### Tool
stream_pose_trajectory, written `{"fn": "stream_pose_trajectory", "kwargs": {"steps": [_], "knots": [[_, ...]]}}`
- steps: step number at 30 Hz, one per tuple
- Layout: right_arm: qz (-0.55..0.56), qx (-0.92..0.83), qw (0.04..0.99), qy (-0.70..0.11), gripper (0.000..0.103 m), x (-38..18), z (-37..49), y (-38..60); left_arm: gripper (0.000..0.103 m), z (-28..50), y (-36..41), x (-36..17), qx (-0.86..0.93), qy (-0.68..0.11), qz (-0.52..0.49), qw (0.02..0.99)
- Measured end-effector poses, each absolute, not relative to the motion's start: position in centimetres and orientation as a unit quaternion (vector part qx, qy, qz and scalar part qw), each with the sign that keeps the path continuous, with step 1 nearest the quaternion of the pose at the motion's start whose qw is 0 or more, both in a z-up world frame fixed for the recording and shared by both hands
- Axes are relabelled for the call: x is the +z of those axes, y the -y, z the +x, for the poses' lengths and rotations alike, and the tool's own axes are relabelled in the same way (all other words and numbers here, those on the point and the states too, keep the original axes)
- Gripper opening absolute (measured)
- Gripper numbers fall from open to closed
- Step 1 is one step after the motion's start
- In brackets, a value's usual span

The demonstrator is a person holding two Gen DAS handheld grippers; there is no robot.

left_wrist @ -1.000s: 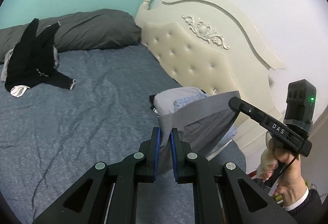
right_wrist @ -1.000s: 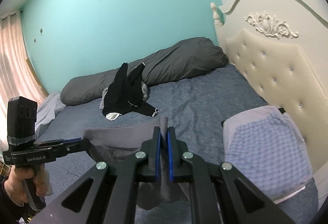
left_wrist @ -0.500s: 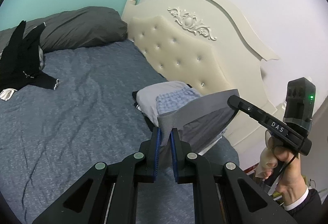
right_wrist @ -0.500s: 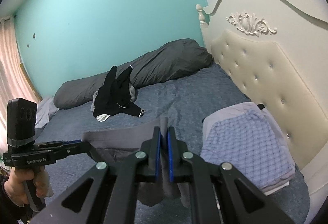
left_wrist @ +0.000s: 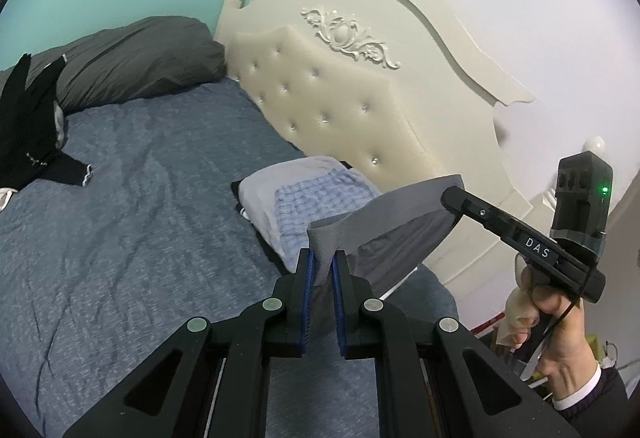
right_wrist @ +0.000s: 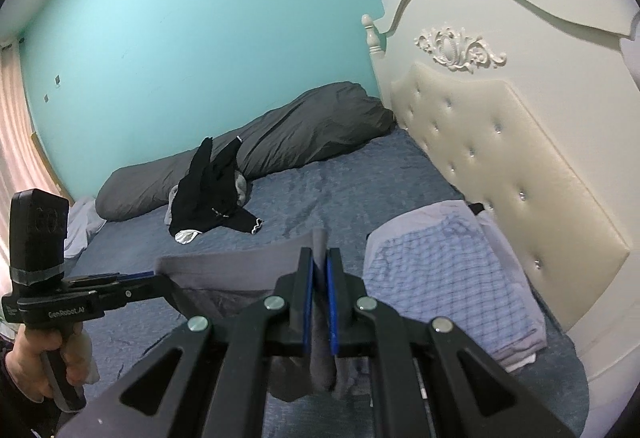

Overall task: Fold clothes
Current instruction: 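Lift the folded briefs with both grippers and carry them toward the plaid clothes stack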

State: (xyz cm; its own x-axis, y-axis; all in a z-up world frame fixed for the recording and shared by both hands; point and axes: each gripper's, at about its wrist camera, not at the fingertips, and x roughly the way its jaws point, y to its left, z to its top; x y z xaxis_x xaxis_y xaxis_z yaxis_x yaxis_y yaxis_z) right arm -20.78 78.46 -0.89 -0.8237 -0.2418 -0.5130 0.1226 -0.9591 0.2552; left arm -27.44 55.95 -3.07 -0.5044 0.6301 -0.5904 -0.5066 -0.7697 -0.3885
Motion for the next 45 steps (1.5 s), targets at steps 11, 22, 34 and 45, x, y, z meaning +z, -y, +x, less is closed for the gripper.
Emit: {"fn": "stream_pose_trajectory", "kwargs": {"steps": [11, 22, 34, 45], "knots": [[0.260, -0.955, 0.092, 0.106, 0.006, 1.6, -18.5, -80.9, 0.008, -26.1, -57.9, -0.1, 0.867, 0.079, -0.353, 0.343], [0.247, -0.961, 0.070, 0.106, 0.006, 4.7, -16.3, -83.6, 0.008, -24.6, -61.4, 2.8, 0.865, 0.061, -0.342, 0.361], [0.246, -0.961, 0.057, 0.112, 0.006, 4.6, -15.3, -87.6, 0.007, -25.1, -65.2, 3.2, 0.864, 0.050, -0.342, 0.367], [0.250, -0.961, 0.056, 0.104, 0.006, 5.2, -16.9, -88.9, 0.007, -26.7, -67.4, 3.1, 0.862, 0.054, -0.345, 0.367]]}}
